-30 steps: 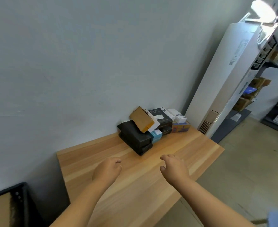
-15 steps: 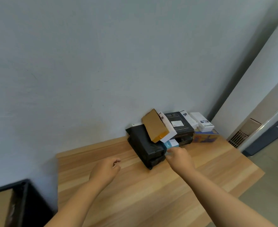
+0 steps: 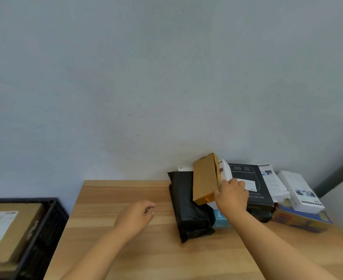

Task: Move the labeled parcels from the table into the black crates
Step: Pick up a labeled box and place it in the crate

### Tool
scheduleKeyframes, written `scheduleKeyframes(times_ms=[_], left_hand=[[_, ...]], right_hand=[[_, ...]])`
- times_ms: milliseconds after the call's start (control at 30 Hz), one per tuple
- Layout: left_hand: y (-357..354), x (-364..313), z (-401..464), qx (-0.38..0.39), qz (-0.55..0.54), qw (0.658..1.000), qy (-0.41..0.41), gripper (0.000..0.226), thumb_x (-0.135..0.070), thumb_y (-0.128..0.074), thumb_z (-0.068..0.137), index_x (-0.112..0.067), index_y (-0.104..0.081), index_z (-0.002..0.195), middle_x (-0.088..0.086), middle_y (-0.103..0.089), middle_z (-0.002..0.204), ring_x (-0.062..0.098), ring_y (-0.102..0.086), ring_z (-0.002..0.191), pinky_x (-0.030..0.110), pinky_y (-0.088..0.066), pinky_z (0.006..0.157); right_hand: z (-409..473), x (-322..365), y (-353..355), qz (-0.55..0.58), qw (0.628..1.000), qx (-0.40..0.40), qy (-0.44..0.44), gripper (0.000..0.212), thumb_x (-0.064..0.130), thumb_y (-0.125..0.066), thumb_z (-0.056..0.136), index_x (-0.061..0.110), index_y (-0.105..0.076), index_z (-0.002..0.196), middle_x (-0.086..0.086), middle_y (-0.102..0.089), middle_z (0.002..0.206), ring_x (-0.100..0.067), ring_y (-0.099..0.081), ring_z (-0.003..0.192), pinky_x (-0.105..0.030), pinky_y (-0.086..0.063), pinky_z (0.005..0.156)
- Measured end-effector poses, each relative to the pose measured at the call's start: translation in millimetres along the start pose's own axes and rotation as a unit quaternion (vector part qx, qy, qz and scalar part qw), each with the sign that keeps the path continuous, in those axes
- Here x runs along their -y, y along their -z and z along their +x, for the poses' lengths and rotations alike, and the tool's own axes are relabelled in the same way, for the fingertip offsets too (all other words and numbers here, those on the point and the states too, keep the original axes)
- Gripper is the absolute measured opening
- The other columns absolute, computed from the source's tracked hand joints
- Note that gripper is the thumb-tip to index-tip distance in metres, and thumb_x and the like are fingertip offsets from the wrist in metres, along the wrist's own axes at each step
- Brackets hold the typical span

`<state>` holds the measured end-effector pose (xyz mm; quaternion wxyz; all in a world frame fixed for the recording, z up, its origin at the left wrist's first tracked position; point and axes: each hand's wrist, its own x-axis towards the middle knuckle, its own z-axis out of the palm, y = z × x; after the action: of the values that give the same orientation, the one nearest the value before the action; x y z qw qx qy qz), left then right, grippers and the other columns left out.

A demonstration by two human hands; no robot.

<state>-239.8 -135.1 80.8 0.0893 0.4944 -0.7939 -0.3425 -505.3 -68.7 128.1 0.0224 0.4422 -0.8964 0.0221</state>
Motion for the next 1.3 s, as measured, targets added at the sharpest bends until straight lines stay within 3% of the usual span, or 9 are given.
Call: scheduleKeyframes(times_ms=[133,300,467,667,800,933,1000,1133,1300], left_hand=[[-16,-22,5,-0.018,-0.002,1.0,0.019,0.035,-0.028,-0.051,0.095,-0.03,-0.054,0.13,-0.015,-0.057,0.127,0.0,-0.052,0.112,0.016,-0.04,0.086],[-30,-38,4,-0.041,-0.022,0.998,0.048,0.035,-0.027,-0.051,0.095,-0.03,-0.054,0.13,-0.015,-0.057,0.127,0.0,-0.052,0.11,0.017,-0.041,0.09],[-29,-46,0,-0.052,-0.01,0.997,0.058,0.035,-0.028,-0.051,0.095,-0.03,-0.054,0.13,-0.015,-0.058,0.128,-0.001,-0.052,0.111,0.017,-0.041,0.09],[-10,-52,-7,-0.065,-0.002,0.997,0.045,0.035,-0.027,-0.051,0.095,-0.029,-0.054,0.13,-0.015,-0.057,0.128,0.0,-0.052,0.111,0.017,-0.041,0.089],[8,-58,-13,-0.083,-0.006,0.996,0.035,0.034,-0.026,-0.052,0.094,-0.025,-0.057,0.127,-0.01,-0.059,0.126,0.005,-0.054,0.111,0.023,-0.044,0.095],[41,-71,-18,-0.121,-0.006,0.992,0.033,0.037,-0.029,-0.05,0.095,-0.022,-0.053,0.132,-0.006,-0.057,0.13,0.009,-0.055,0.112,0.027,-0.044,0.096],[62,-80,-22,-0.159,-0.02,0.987,0.027,0.041,-0.03,-0.048,0.096,-0.02,-0.048,0.136,-0.005,-0.055,0.133,0.011,-0.054,0.115,0.026,-0.042,0.096],[102,-99,-30,-0.208,-0.104,0.972,-0.01,0.041,-0.03,-0.047,0.098,-0.018,-0.048,0.137,-0.004,-0.055,0.133,0.012,-0.053,0.117,0.024,-0.04,0.093],[140,-120,-44,-0.274,-0.146,0.948,-0.067,0.032,-0.019,-0.051,0.094,-0.025,-0.057,0.125,-0.009,-0.062,0.113,0.007,-0.058,0.095,0.023,-0.044,0.08]], right_hand=[[23,-2,-12,-0.047,0.997,-0.007,0.062,0.041,0.046,-0.037,0.094,0.017,-0.06,0.11,-0.003,-0.053,0.118,-0.024,-0.04,0.113,-0.037,-0.033,0.094],[39,2,-12,-0.028,0.994,-0.001,0.105,0.039,0.049,-0.039,0.09,0.017,-0.055,0.107,-0.004,-0.061,0.114,-0.024,-0.045,0.111,-0.037,-0.033,0.087],[46,11,-9,0.037,0.994,0.029,0.095,0.041,0.044,-0.045,0.087,0.015,-0.049,0.116,-0.007,-0.064,0.11,-0.025,-0.054,0.106,-0.035,-0.035,0.084],[34,14,7,0.192,0.977,0.081,0.039,0.033,0.031,-0.05,0.09,0.01,-0.039,0.113,-0.007,-0.061,0.095,-0.023,-0.06,0.082,-0.029,-0.042,0.062],[18,17,25,0.309,0.942,0.129,0.033,0.025,0.027,-0.054,0.089,0.012,-0.041,0.103,0.002,-0.049,0.08,-0.013,-0.048,0.069,-0.027,-0.035,0.055],[4,31,51,0.438,0.886,0.149,0.029,0.034,0.025,-0.059,0.088,0.016,-0.044,0.116,0.001,-0.053,0.095,-0.021,-0.055,0.096,-0.033,-0.047,0.08],[-4,38,66,0.488,0.859,0.148,0.046,0.033,0.023,-0.06,0.088,0.018,-0.045,0.117,0.0,-0.057,0.096,-0.021,-0.058,0.097,-0.037,-0.05,0.087],[-21,52,103,0.562,0.809,0.135,0.107,0.031,0.02,-0.057,0.092,0.022,-0.044,0.12,-0.007,-0.063,0.106,-0.015,-0.059,0.093,-0.022,-0.046,0.067],[-31,70,143,0.553,0.811,0.089,0.168,0.045,0.013,-0.056,0.093,0.036,-0.041,0.128,0.0,-0.06,0.106,-0.01,-0.059,0.089,-0.016,-0.045,0.064]])
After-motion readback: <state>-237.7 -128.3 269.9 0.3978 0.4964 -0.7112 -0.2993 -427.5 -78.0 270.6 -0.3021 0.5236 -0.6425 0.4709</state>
